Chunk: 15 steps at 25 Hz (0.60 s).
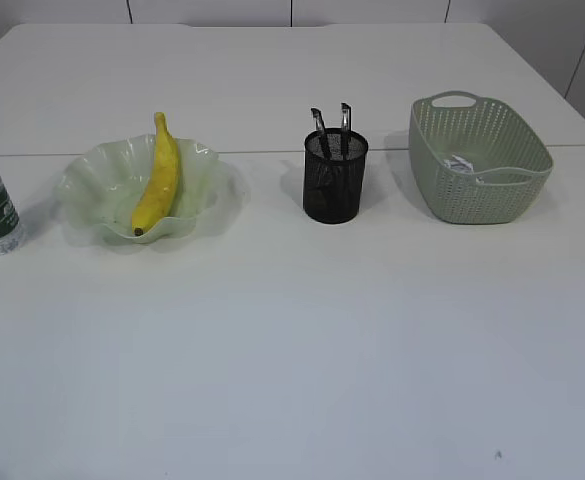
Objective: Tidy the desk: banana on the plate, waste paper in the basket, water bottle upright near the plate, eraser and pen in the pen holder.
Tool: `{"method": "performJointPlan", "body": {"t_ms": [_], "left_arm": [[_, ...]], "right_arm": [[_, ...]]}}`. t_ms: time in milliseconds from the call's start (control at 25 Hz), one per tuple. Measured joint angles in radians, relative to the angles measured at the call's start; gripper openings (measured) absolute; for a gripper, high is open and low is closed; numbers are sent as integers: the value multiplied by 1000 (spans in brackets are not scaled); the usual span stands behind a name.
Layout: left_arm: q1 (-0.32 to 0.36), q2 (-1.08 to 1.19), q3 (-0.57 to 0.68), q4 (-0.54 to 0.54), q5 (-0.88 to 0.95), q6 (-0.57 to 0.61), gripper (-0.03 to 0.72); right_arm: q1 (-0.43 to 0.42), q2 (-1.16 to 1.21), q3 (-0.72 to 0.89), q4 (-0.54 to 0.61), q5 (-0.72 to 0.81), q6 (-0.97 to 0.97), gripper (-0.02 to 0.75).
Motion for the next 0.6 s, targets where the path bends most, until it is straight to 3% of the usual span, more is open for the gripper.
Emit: {"method": "performJointPlan", "body": {"t_ms": [600], "left_arm": [[0, 0, 0, 0, 0, 0, 412]], "right_arm": [[0, 0, 0, 0, 0, 0, 232]]}}
